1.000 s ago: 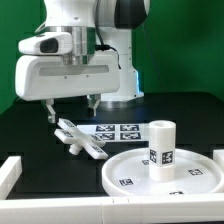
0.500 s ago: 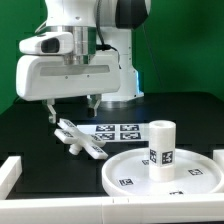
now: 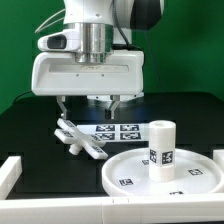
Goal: Assemble round table
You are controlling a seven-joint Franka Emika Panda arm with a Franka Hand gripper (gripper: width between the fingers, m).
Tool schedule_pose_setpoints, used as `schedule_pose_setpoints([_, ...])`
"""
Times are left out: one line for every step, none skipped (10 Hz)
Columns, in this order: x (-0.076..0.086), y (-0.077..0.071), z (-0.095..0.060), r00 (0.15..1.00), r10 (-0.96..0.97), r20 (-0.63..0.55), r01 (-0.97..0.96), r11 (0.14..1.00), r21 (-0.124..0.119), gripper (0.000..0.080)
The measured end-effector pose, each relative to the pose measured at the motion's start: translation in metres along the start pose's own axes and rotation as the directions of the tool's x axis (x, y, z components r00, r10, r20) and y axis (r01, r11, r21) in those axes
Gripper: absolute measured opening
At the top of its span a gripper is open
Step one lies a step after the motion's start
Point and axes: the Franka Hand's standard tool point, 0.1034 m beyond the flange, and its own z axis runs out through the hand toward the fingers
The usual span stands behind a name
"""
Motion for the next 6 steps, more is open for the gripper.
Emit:
schedule_pose_setpoints([0.0, 0.0, 0.0, 1.0, -0.001, 0.0, 0.001, 1.0, 0.0, 0.0649])
schedule_pose_setpoints([0.0, 0.0, 0.0, 1.0, 0.025, -0.009, -0.025, 1.0, -0.005, 0.0649])
schedule_pose_setpoints([-0.003, 0.001, 0.002, 0.993, 0.108, -0.042, -0.109, 0.994, -0.02, 0.0649])
schedule_pose_setpoints([-0.011, -0.009, 0.005, 0.976, 0.215, -0.033, -0.215, 0.976, -0.017, 0.0649])
schedule_pose_setpoints([-0.012, -0.015, 0.006, 0.973, 0.227, -0.034, -0.228, 0.973, -0.021, 0.0649])
schedule_pose_setpoints([-0.011, -0.014, 0.006, 0.975, 0.219, -0.036, -0.22, 0.975, -0.02, 0.0649])
